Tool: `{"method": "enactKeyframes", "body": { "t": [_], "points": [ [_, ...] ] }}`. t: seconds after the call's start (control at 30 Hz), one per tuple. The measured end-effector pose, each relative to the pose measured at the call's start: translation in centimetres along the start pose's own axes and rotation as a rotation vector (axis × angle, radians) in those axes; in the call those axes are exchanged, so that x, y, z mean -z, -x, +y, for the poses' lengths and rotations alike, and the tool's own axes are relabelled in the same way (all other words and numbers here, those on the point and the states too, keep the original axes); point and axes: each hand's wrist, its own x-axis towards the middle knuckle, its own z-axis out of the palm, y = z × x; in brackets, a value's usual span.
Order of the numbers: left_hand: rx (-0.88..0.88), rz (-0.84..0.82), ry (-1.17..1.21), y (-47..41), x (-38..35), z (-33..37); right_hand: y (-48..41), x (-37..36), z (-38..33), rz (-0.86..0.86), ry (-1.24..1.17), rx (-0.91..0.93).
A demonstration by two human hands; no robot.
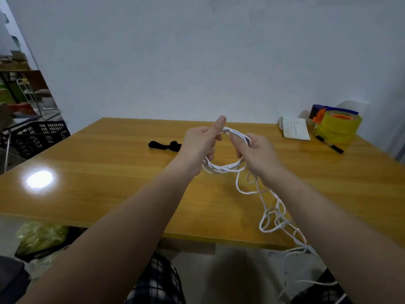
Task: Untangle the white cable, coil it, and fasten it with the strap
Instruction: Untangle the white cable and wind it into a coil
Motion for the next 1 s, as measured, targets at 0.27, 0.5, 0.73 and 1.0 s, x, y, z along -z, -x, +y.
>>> {"method": "enactKeyframes", "body": {
  "t": [0.27,0.5,0.73,1.0],
  "points": [
    [0.276,-0.388,0.355,1.1,0.4,-1.1,-0.3,-0.4,-0.4,0.065,-0.665,-0.221],
    [0.348,-0.278,0.876,0.9,-0.1,-1.0,-0.9,-0.2,0.4,-0.163,-0.387,-0.23],
    [0.36,-0.532,0.823,0.9,0.2,0.4,-1.7,0.4,1.4,-0.328,-0.276,-0.077],
    [0.155,-0.122,0.897,-2.3,1.9,1.3,-0.8,1.9,4.5,-0.433,-0.15,-0.134]
  ]
}}
